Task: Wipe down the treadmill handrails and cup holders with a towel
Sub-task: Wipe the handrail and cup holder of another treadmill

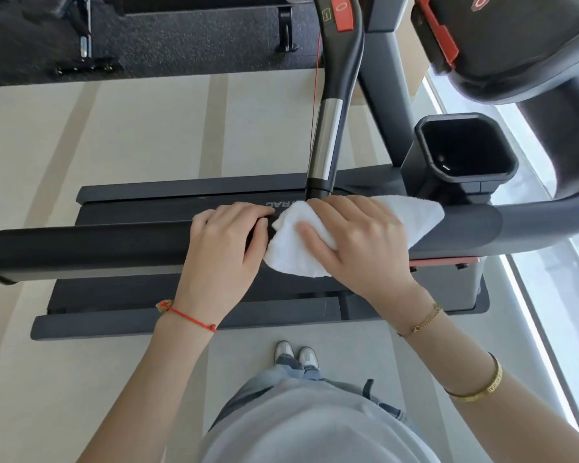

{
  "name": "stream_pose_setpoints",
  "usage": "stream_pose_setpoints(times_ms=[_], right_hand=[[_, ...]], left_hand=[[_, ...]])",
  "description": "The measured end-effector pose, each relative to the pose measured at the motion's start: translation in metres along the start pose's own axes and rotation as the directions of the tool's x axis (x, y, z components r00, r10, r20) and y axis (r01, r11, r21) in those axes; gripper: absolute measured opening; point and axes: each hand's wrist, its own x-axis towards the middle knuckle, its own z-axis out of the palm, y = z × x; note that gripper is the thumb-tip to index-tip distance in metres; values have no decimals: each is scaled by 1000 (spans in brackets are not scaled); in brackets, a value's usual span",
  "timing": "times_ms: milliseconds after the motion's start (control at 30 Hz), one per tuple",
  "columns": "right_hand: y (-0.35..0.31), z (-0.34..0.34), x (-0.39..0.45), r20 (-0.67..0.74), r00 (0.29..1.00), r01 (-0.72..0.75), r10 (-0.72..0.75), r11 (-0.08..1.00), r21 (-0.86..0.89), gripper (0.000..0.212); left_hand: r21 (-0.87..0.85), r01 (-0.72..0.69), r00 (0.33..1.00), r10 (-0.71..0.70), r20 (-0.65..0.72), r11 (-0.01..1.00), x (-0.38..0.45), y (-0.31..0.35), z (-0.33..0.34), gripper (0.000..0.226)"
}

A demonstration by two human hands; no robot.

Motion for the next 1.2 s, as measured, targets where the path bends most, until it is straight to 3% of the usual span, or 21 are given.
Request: stream_pose_setpoints(times_ms=[467, 733, 900, 1067, 1200], right_hand=[[43, -25, -23, -83, 996, 32, -37, 997, -67, 28], [93, -52, -34, -25, 1000, -7, 5, 996, -85, 28], [117, -68, -28, 123, 992, 23, -19, 999, -38, 32], [122, -74, -13, 335, 940, 70, -63, 998, -8, 52], [118, -66, -4, 402, 910, 120, -101, 993, -22, 57]], left_hand=[[-114, -151, 978, 165, 125, 982, 21, 31, 15, 29], [-139, -179, 970, 198, 139, 974, 29, 58, 26, 28], [-101, -131, 983, 143, 113, 986, 31, 70, 33, 29], [-51, -77, 993, 81, 87, 996, 29, 72, 34, 30], [-24, -18, 999, 19, 42, 1000, 29, 71, 38, 28]])
